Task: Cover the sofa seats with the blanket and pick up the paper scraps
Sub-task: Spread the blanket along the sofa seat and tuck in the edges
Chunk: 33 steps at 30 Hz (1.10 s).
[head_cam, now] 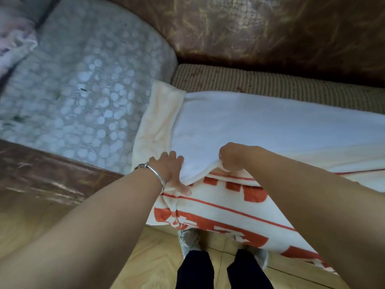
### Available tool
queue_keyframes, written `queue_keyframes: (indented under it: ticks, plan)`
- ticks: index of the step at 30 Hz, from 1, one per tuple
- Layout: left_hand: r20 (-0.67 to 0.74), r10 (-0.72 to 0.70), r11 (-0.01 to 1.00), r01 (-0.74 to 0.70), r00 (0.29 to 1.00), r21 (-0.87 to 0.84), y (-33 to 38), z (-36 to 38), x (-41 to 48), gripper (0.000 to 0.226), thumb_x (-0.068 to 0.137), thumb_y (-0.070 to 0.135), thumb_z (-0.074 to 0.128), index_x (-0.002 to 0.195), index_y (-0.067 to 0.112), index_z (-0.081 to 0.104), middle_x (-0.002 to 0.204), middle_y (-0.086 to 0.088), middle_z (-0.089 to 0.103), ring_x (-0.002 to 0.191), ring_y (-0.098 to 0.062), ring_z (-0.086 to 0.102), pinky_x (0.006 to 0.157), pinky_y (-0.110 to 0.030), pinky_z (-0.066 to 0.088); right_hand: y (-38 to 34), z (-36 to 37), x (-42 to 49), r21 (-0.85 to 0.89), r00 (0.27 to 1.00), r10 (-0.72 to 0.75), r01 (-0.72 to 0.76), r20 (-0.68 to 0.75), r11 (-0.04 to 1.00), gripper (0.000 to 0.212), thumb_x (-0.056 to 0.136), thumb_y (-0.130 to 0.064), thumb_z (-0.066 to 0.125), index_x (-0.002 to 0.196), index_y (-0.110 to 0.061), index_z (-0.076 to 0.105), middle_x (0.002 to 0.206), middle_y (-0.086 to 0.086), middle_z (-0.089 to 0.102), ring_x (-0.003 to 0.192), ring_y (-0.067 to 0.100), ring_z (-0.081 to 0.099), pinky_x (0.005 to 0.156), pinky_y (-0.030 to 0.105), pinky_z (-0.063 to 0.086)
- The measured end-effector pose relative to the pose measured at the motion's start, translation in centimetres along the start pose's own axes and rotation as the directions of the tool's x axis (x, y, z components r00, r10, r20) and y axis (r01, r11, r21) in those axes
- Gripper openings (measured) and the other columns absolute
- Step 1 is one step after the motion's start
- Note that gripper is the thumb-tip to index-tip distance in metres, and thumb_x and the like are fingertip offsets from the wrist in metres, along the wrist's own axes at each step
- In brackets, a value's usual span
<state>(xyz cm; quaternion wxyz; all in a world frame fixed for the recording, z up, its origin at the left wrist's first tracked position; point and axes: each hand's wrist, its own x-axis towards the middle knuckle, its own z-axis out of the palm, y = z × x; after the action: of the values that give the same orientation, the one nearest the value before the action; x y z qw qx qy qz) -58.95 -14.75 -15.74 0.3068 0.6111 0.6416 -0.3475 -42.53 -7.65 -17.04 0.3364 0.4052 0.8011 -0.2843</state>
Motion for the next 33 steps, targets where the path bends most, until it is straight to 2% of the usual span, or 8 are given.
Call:
queue_keyframes:
  ticks: [4,9,11,15,18,22,29,33]
  plan:
    - [0.019,0.056,0.997,-0.057,0.998,0.043,-0.8,1.9,0.8,0.106,0.063,0.056,0.075,0.144,0.02,0.017,0.145,-0.002,0.022,0.136,-0.027,0.023,0.104,-0.052,0.033,-0.6,-1.0,0.9,-0.097,0.996,0.081,-0.077,0.04,0.992,0.032,0.091,-0.005,0.038,0.06,-0.012,0.042,0.067,0.0,0.042,0.083,0.024,0.049,0.072,0.028,0.04]
    - [-0.21,0.143,0.99,-0.137,0.967,0.04,-1.6,2.1,1.2,0.06,0.08,-0.005,0.054,0.133,0.014,0.032,0.13,-0.009,0.033,0.117,-0.027,0.038,0.086,-0.04,0.046,-1.0,-1.4,1.5,-0.214,0.985,0.134,-0.109,0.107,0.971,0.034,0.091,-0.003,0.04,0.059,-0.012,0.039,0.065,0.0,0.04,0.071,0.021,0.048,0.071,0.027,0.039]
    - [-0.251,0.181,0.98,-0.196,0.951,-0.036,-2.7,1.2,1.4,0.057,0.079,-0.013,0.045,0.13,0.011,0.037,0.125,-0.011,0.036,0.104,-0.027,0.045,0.079,-0.037,0.047,-0.8,-1.4,1.9,-0.24,0.979,0.15,-0.113,0.141,0.964,0.033,0.09,-0.003,0.042,0.058,-0.012,0.039,0.064,0.0,0.04,0.06,0.017,0.045,0.066,0.027,0.04]
    - [-0.395,0.064,0.969,-0.151,0.917,-0.194,-4.3,-0.2,1.6,0.052,0.075,-0.01,0.052,0.122,0.007,0.038,0.124,-0.012,0.031,0.104,-0.027,0.043,0.078,-0.033,0.046,-0.3,-2.1,1.6,-0.316,0.956,0.187,-0.11,0.225,0.942,0.031,0.087,-0.001,0.048,0.059,-0.011,0.042,0.064,0.001,0.042,0.081,0.022,0.05,0.072,0.027,0.041]
    - [-0.166,0.115,0.989,-0.128,0.979,-0.069,-5.1,-0.2,1.8,0.035,0.085,0.004,0.054,0.118,0.008,0.047,0.123,-0.012,0.041,0.106,-0.029,0.05,0.084,-0.033,0.046,-0.3,-2.8,1.3,-0.399,0.899,0.229,-0.068,0.372,0.914,0.013,0.087,-0.003,0.052,0.078,-0.005,0.061,0.078,0.005,0.055,0.086,0.021,0.052,0.077,0.028,0.043]
    - [0.165,0.178,0.973,-0.198,0.97,0.114,-4.8,-2.8,2.6,0.035,0.088,0.0,0.043,0.117,0.008,0.06,0.103,-0.008,0.059,0.092,-0.024,0.058,0.075,-0.025,0.044,0.1,-3.4,1.4,-0.411,0.848,0.235,-0.023,0.474,0.912,0.039,0.084,-0.007,0.061,0.122,-0.003,0.061,0.127,0.012,0.06,0.114,0.027,0.059,0.099,0.035,0.045]
    - [0.491,0.14,0.914,-0.302,0.86,0.27,-3.1,-4.6,5.1,0.036,0.08,0.018,0.066,0.113,0.004,0.061,0.085,-0.004,0.054,0.087,-0.023,0.053,0.086,-0.036,0.048,2.8,-3.8,2.7,-0.315,0.816,0.223,-0.052,0.534,0.948,0.047,0.081,-0.012,0.066,0.127,-0.01,0.059,0.131,0.007,0.059,0.119,0.026,0.057,0.103,0.036,0.044]
    - [0.457,0.165,0.862,-0.353,0.874,0.363,-2.8,-7.1,6.4,0.003,0.084,0.007,0.056,0.084,0.006,0.059,0.07,-0.006,0.054,0.082,-0.026,0.055,0.074,-0.033,0.046,3.6,-4.3,3.0,-0.331,0.793,0.21,-0.01,0.572,0.944,0.025,0.082,-0.009,0.065,0.107,-0.003,0.065,0.105,0.007,0.063,0.098,0.025,0.063,0.087,0.029,0.048]
